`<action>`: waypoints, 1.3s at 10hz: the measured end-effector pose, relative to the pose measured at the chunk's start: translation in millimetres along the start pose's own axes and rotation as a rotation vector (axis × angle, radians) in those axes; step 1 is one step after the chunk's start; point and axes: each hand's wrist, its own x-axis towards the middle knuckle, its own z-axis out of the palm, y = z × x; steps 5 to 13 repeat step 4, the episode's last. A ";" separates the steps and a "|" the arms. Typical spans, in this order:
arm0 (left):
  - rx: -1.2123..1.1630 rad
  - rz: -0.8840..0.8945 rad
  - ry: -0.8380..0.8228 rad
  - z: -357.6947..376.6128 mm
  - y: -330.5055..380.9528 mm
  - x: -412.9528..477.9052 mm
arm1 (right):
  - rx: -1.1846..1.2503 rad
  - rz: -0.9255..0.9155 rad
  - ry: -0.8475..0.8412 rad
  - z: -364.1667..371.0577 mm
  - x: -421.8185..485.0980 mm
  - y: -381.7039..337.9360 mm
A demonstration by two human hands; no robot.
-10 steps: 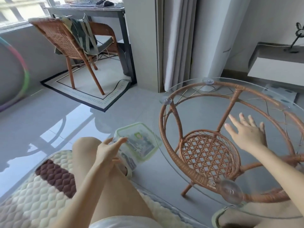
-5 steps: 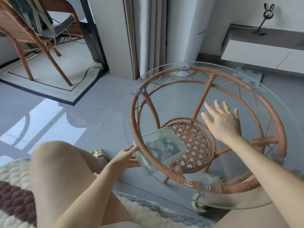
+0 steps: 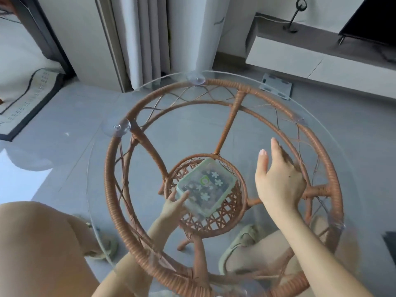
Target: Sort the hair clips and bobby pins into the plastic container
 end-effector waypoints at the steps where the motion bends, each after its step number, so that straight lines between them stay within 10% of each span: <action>1: -0.022 -0.014 -0.114 4.5 1.7 7.7 | -0.103 -0.052 -0.022 3.5 1.7 -2.6; 13: -0.117 -0.080 -0.025 -13.8 25.3 -16.9 | -0.131 -0.042 -0.113 7.2 2.1 -1.6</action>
